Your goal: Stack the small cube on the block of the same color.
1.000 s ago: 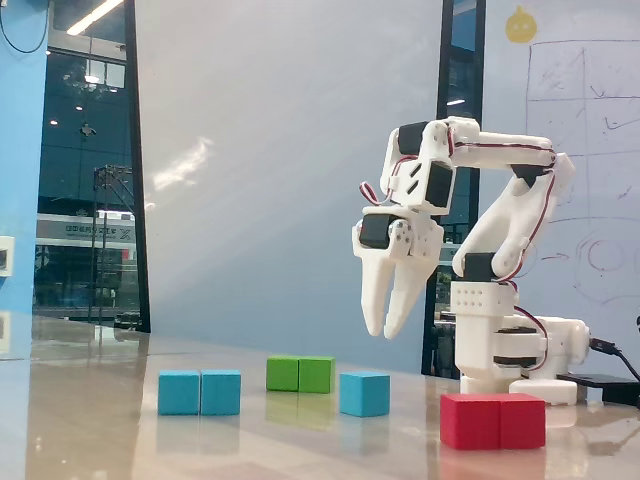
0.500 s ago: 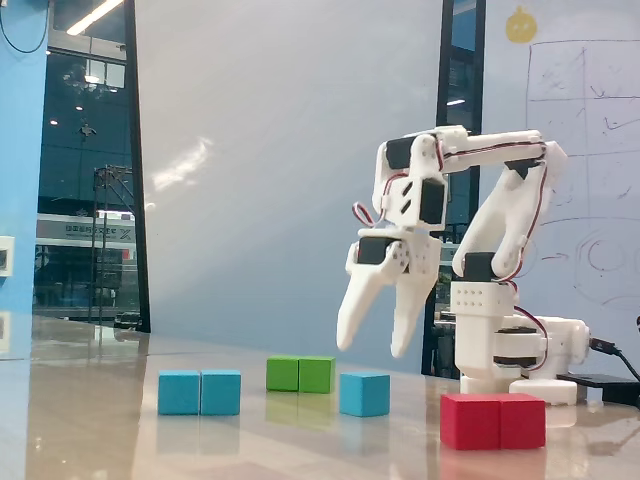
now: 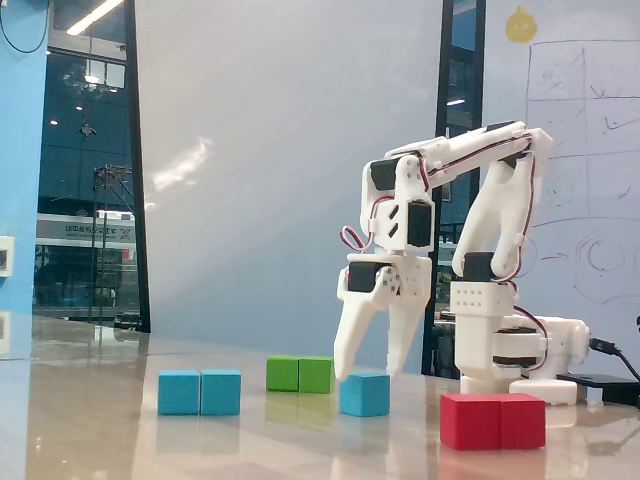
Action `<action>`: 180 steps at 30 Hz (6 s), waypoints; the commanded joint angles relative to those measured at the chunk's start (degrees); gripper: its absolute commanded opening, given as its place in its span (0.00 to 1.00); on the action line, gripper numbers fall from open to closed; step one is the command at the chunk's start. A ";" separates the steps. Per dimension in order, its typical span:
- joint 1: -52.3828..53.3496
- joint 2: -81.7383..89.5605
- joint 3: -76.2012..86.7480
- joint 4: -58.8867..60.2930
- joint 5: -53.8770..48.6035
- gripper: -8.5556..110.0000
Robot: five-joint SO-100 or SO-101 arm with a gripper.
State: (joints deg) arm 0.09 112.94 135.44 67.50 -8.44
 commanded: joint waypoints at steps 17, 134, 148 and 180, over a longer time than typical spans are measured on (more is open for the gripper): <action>0.53 -7.12 -3.08 -7.03 0.35 0.31; 12.13 -54.67 -83.67 18.98 -0.62 0.15; 12.74 -55.46 -84.73 19.95 -0.62 0.15; 12.92 -54.58 -78.13 19.16 -0.70 0.15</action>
State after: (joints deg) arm 13.71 55.90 56.34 87.01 -8.44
